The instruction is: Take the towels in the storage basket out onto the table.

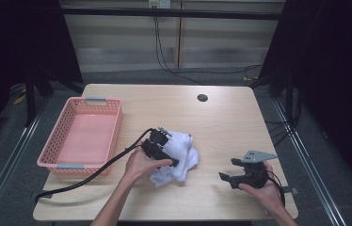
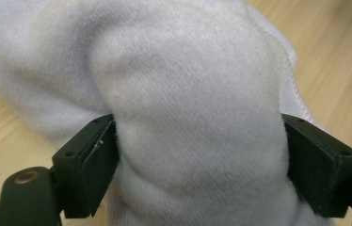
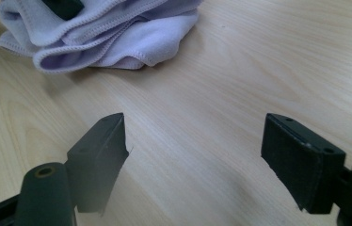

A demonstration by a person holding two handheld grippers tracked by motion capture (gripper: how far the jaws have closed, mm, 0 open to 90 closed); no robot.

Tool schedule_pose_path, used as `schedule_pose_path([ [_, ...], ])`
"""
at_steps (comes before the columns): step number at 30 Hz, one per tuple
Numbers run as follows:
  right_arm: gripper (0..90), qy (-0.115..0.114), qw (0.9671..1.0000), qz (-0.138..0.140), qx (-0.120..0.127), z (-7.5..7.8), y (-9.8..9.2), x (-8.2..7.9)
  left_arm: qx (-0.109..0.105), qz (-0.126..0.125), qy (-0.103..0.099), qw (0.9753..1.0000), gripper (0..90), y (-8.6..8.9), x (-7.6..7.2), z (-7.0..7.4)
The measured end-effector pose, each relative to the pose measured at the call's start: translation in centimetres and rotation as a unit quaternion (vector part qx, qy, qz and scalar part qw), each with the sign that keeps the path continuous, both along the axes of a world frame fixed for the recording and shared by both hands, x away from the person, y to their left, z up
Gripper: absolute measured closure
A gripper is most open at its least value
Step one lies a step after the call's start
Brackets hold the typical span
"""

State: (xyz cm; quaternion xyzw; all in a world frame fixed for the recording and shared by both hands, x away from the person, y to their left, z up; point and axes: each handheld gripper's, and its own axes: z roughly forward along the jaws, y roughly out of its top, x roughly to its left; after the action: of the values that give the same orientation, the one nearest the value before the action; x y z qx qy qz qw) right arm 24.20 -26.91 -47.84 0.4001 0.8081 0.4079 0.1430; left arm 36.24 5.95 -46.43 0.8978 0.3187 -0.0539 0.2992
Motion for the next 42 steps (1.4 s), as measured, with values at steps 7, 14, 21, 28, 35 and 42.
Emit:
schedule_pose_path([
  [7, 21.3, 0.006, 0.9998, 0.016, 0.004, 0.1, 1.3, 0.3, -0.002, -0.003, -0.016, 0.9999, 16.0, 1.5, -0.6, 2.0],
  [14, 22.6, 0.007, 0.9985, 0.053, 0.014, 0.9, 4.2, 0.4, -0.029, 0.013, -0.033, 0.9989, 23.6, 4.2, -2.4, 3.9],
  [21, 35.3, 0.007, 0.9958, 0.089, 0.018, 1.2, 7.4, 1.5, -0.022, 0.048, -0.07, 0.9962, 46.0, 7.6, -7.3, 4.4],
  [28, 49.7, 0.018, 0.9918, 0.126, 0.013, 1.2, 9.9, 3.0, -0.047, 0.038, -0.063, 0.9962, 53.6, 9.4, -10.3, 3.5],
  [35, 41.0, 0.026, 0.9899, 0.139, 0.006, -0.2, 12.3, 4.2, -0.076, -0.04, -0.094, 0.9918, 55.7, 4.9, -9.8, 3.7],
  [42, 38.4, 0.016, 0.9896, 0.143, -0.001, -1.1, 12.7, 3.7, -0.051, -0.021, -0.114, 0.992, 53.4, 3.0, -6.4, 1.6],
])
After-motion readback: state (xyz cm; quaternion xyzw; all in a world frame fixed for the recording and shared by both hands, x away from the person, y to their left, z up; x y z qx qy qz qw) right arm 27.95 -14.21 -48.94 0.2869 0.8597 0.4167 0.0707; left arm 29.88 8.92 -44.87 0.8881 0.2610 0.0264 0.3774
